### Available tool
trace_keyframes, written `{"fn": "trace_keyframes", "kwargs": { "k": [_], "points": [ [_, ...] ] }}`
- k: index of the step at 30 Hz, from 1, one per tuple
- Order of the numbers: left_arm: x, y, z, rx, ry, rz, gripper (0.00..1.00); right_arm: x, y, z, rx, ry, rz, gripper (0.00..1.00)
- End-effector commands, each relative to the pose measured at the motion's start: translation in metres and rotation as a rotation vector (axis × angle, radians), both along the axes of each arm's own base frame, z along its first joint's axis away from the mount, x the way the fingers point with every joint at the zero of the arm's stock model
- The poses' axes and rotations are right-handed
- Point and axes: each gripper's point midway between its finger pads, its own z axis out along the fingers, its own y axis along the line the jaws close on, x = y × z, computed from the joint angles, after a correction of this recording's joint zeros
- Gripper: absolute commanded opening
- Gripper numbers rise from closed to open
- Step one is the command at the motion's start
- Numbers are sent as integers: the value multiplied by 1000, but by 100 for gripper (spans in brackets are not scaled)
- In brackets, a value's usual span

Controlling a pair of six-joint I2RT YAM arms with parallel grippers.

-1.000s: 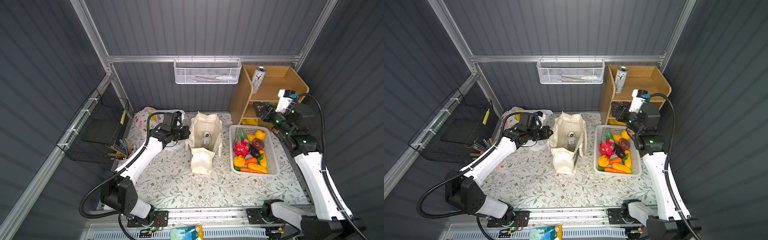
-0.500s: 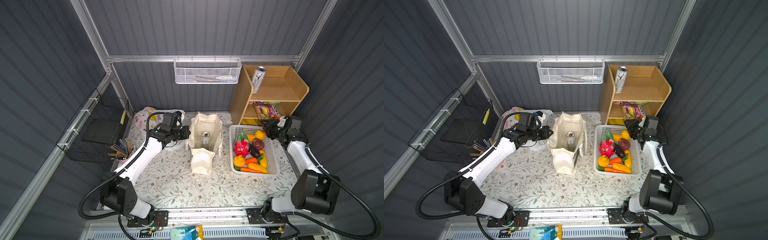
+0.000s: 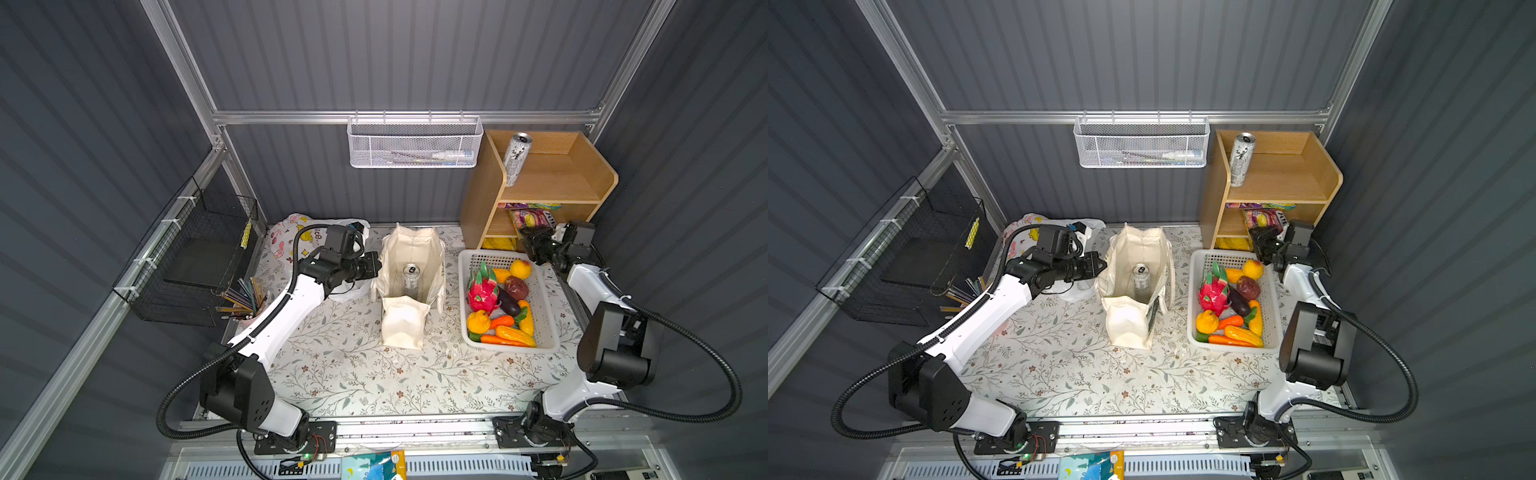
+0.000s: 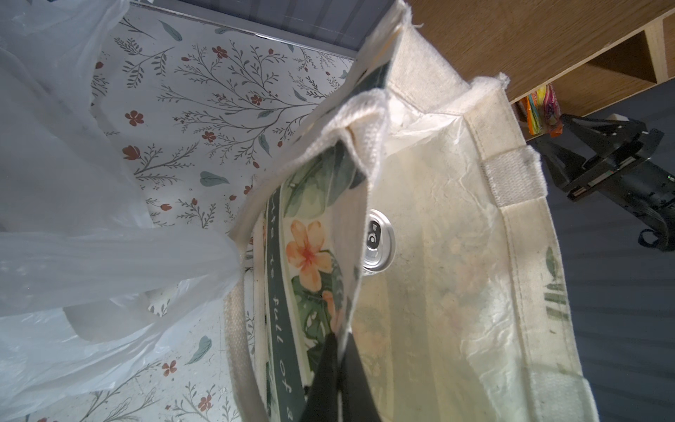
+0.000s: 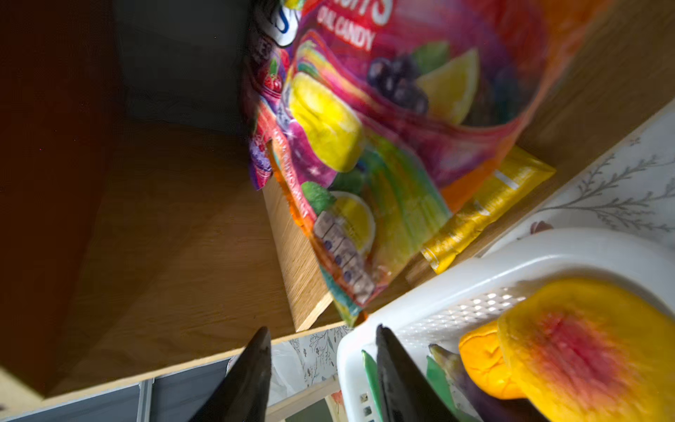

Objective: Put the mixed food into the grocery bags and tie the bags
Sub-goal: 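Release the can in the tote and move the right gripper to the shelf, then grasp the FOX'S fruit candy bag on the shelf with the right gripper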

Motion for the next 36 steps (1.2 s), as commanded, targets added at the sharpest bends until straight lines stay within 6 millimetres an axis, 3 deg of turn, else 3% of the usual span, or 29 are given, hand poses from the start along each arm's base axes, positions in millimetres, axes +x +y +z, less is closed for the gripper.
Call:
{"fn": "trace_keyframes", "kwargs": {
  "k": [1, 14, 26, 36],
  "points": [
    [-9, -6, 2, -5, 9, -44, 0, 11, -4, 11, 7, -35, -8, 48],
    [-7, -6, -1, 2, 16, -40, 0, 30, -10, 17, -5, -43, -10, 39],
    [-6, -6, -4, 5, 23, -37, 0, 41, -15, -4, 26, -18, -40, 37],
    [-7, -4, -5, 10, 26, -31, 0, 43, -15, -4, 33, -31, -32, 6]
  ]
}}
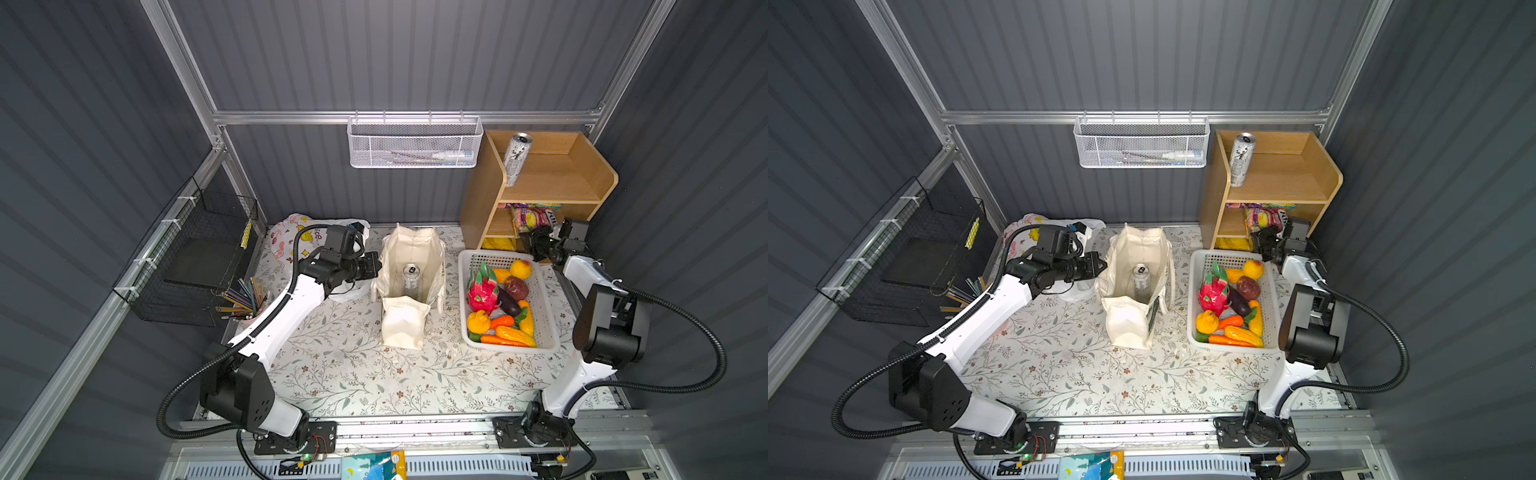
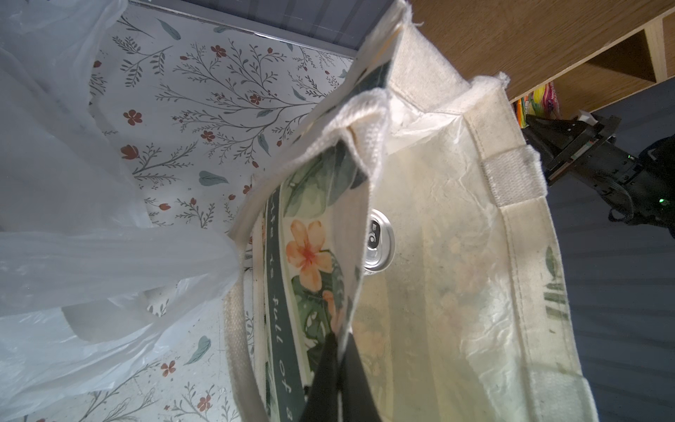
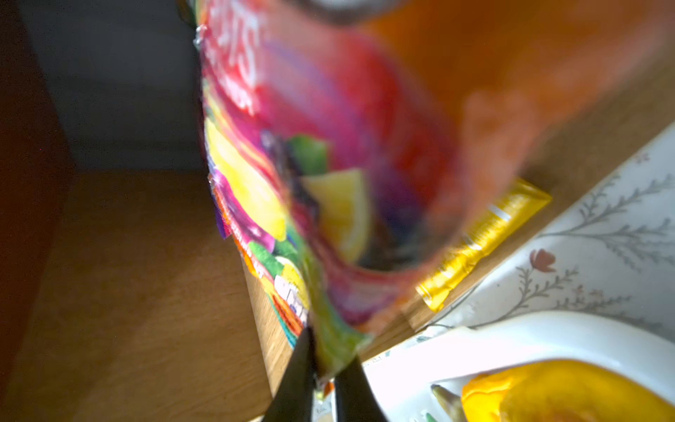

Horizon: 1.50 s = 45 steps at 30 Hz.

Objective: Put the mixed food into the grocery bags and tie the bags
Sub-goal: 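Grasp the FOX'S fruit candy bag on the shelf with the right gripper, then carry the candy bag with the right gripper and drop it into the tote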

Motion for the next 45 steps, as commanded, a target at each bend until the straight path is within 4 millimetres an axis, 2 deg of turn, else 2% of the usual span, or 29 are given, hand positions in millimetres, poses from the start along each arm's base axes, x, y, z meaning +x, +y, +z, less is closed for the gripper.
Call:
{"fn": "trace_keyframes", "kwargs": {
  "k": [1, 2, 7, 10, 14, 20, 25, 30, 34, 36, 40, 42, 45],
  "points": [
    [-7, -4, -5, 13, 27, -28, 0, 11, 0, 22, -30, -94, 12, 3],
    [-7, -4, -5, 12, 27, -27, 0, 9, -1, 24, -30, -96, 12, 0],
    [-6, -3, -7, 15, 32, -24, 0, -1, 3, 36, -23, -129, 23, 0],
    [-6, -3, -8, 20, 30, -22, 0, -13, 9, 53, -21, -172, 35, 0],
    [-5, -3, -9, 21, 30, -21, 0, -39, 24, 87, -27, -253, 64, 0],
    [-5, -1, -11, 31, 28, -18, 0, -90, 60, 131, -63, -346, 135, 0],
    [-7, 0, -16, 38, 38, -16, 0, -132, 113, 176, -111, -440, 260, 0],
    [-8, 1, -19, 41, 44, -12, 0, -170, 188, 232, -147, -564, 439, 0],
    [-9, 2, -24, 48, 53, -10, 0, -188, 248, 256, -116, -623, 580, 0],
    [-8, 3, -25, 50, 54, -7, 0, -190, 274, 262, -96, -643, 633, 0],
    [-9, 3, -26, 52, 60, -5, 0, -188, 314, 263, -39, -648, 708, 0],
    [-10, 4, -27, 54, 61, -4, 0, -186, 334, 257, -19, -640, 742, 0],
    [-10, 4, -27, 56, 62, -5, 0, -182, 358, 237, -7, -599, 784, 0]
  ]
}}
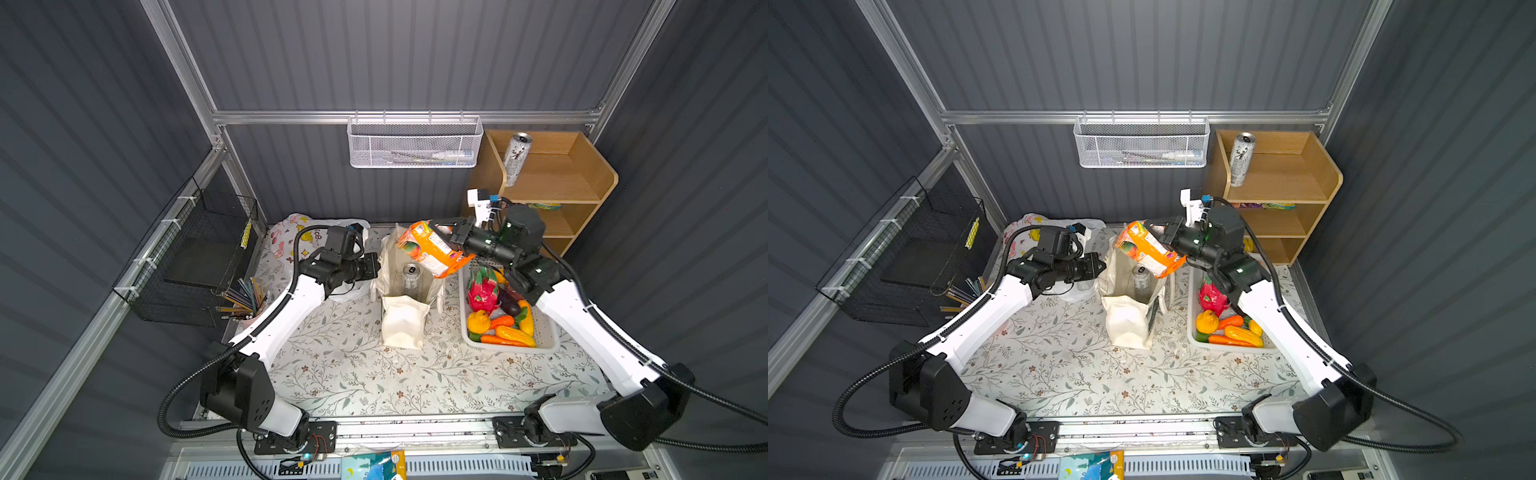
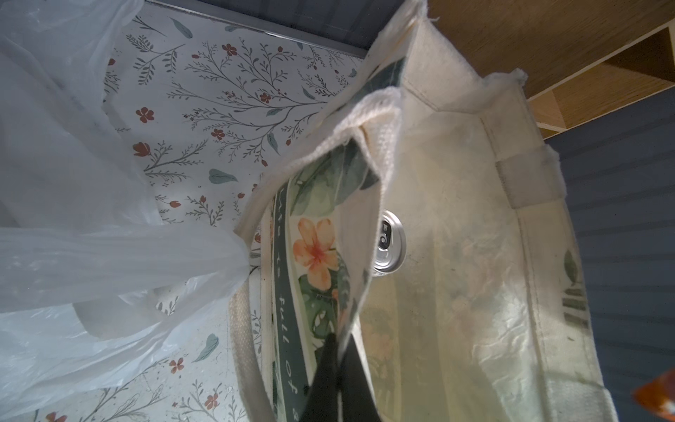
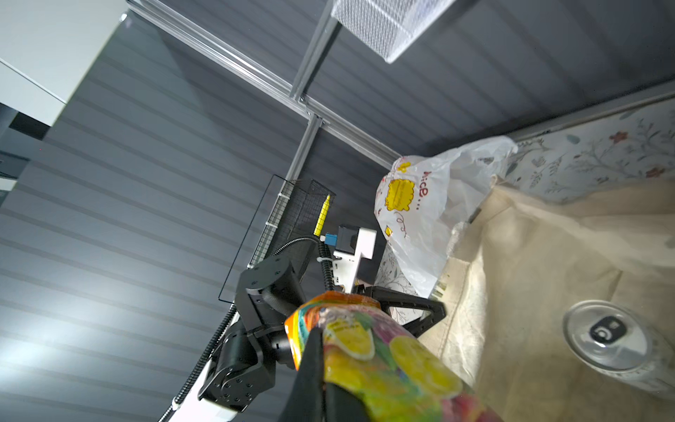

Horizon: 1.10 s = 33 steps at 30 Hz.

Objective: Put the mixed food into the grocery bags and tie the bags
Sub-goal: 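Carry the candy bag with the right gripper and drop it into the tote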

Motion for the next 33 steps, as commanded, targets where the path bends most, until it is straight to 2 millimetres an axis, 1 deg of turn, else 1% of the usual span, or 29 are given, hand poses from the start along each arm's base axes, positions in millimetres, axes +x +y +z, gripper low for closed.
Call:
{"fn": "trace_keyframes", "kwargs": {
  "k": [1, 3, 5, 6, 7, 8, 9, 11, 13, 16, 19, 23, 25, 27, 30, 31, 32, 33],
  "points": [
    [-11, 0, -19, 36, 55, -22, 0, 2, 20, 9, 28, -37, 24, 0],
    [-11, 0, -19, 38, 55, -24, 0, 5, 33, -14, 10, 9, 47, 0],
    [-11, 0, -19, 41, 54, -25, 0, 7, 40, -37, -14, 52, 53, 0],
    [-11, 0, -18, 40, 53, -25, 0, 7, 42, -47, -26, 71, 63, 11],
    [-11, 0, -18, 41, 52, -26, 0, 6, 43, -53, -34, 85, 73, 29],
    [-11, 0, -17, 41, 51, -25, 0, 4, 42, -56, -43, 88, 75, 46],
    [-11, 0, -15, 42, 47, -29, 0, 2, 38, -56, -63, 82, 64, 55],
    [-12, 1, -13, 44, 43, -32, 0, -5, 28, -49, -114, 52, 42, 62],
    [-13, 1, -12, 46, 38, -34, 0, -12, 14, -47, -162, 33, 1, 63],
    [-13, 2, -11, 49, 31, -35, 0, -16, -14, -52, -275, 20, -110, 63],
    [-13, 4, -12, 61, 29, -37, 0, -16, -39, -71, -414, 36, -200, 64],
    [-14, 7, -7, 77, 15, -35, 0, -13, -64, -112, -623, 92, -270, 67],
    [-14, 8, -1, 77, -2, -30, 0, -11, -73, -129, -695, 121, -291, 69],
    [-15, 10, 9, 77, -21, -24, 0, -7, -76, -143, -757, 142, -293, 71],
    [-12, 11, 20, 71, -46, -15, 0, 3, -65, -159, -801, 172, -231, 71],
    [-11, 10, 24, 66, -49, -14, 0, 7, -62, -165, -814, 184, -211, 68],
    [-9, 9, 27, 63, -50, -15, 0, 13, -58, -168, -821, 192, -186, 56],
    [-7, 7, 27, 65, -43, -19, 0, 18, -55, -168, -821, 198, -165, 38]
  ]
}}
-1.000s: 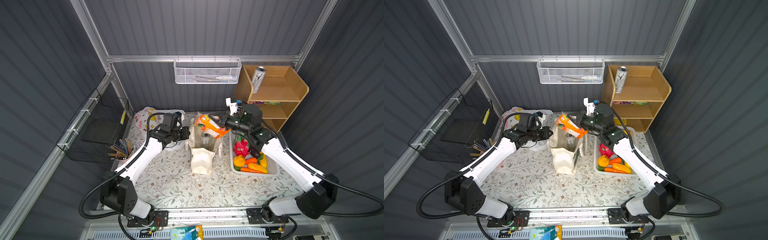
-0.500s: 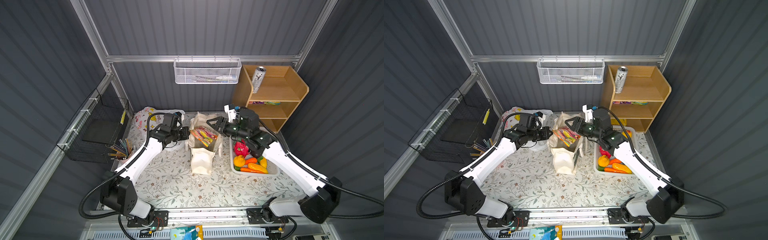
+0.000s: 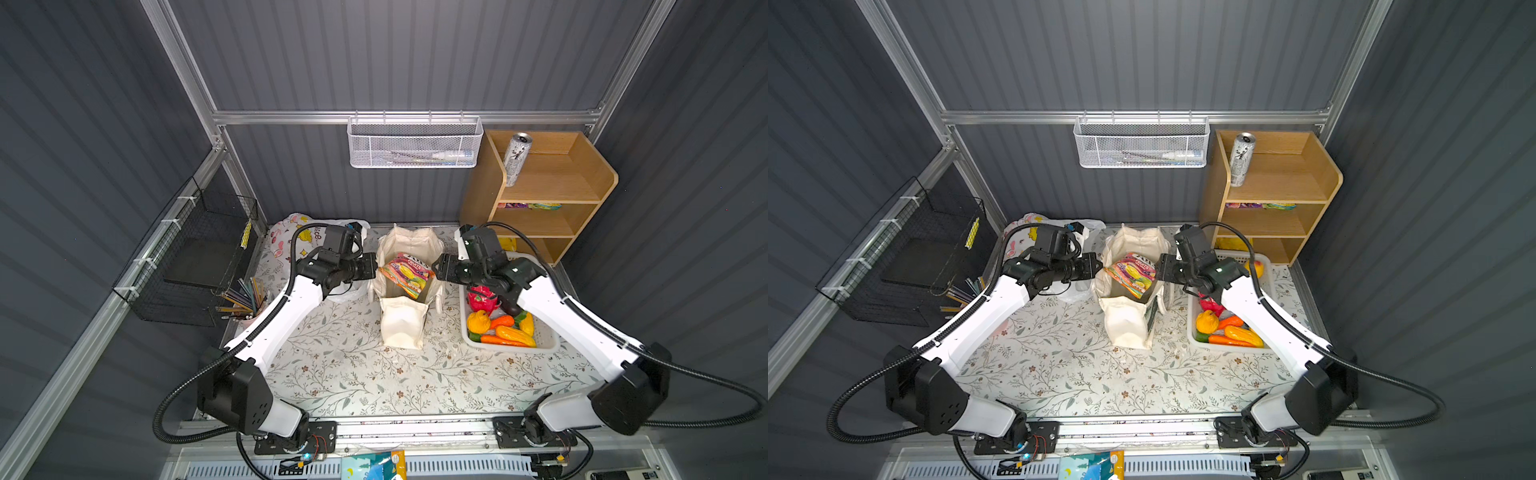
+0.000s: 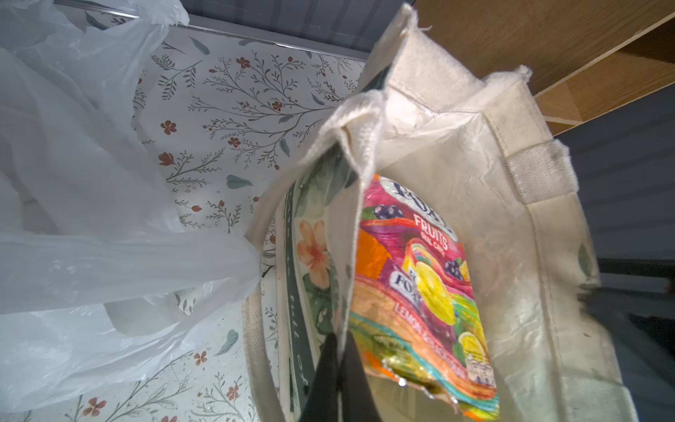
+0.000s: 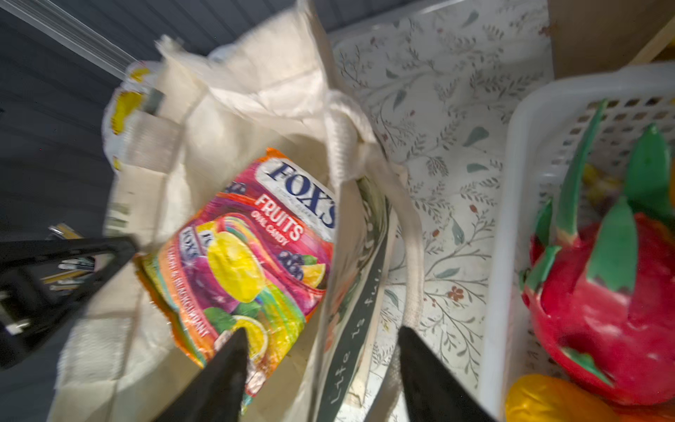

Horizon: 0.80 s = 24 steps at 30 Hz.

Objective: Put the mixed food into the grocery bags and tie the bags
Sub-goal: 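Carry the candy bag with the right gripper and drop it into the tote, then grasp the tote's rim with the right gripper beside the left gripper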

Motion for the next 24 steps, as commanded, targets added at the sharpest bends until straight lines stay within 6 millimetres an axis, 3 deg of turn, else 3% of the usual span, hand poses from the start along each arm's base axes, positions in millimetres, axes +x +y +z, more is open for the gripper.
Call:
{"fn": "trace_keyframes", "kwargs": {
  "k": [1, 2, 7, 9, 12, 16, 18, 20, 24],
  "points": [
    [-1, -5, 29, 4, -25, -32, 0, 13, -1, 4, -45, 24, 53, 10],
    [0, -6, 40, 10, -32, -42, 0, 16, -1, 13, -38, 11, 55, 0],
    [0, -2, 115, -72, -201, -10, 0, 11, -4, 104, 59, -164, 66, 0],
    [0, -3, 126, -90, -212, -12, 0, 7, -1, 118, 63, -171, 100, 0],
    [0, -5, 115, -112, -176, -1, 0, 10, 4, 105, 45, -135, 124, 0],
    [7, -11, 43, -102, -27, 26, 0, 23, 16, 41, 56, 52, 166, 0],
    [7, -19, 24, -95, 46, -1, 0, 26, 17, 26, 93, 110, 171, 0],
    [8, -22, 29, -99, 45, -12, 0, 28, 16, 31, 126, 83, 159, 0],
    [5, -23, 62, -136, -22, -21, 3, 24, 19, 48, 164, 58, 186, 0]
  ]
}}
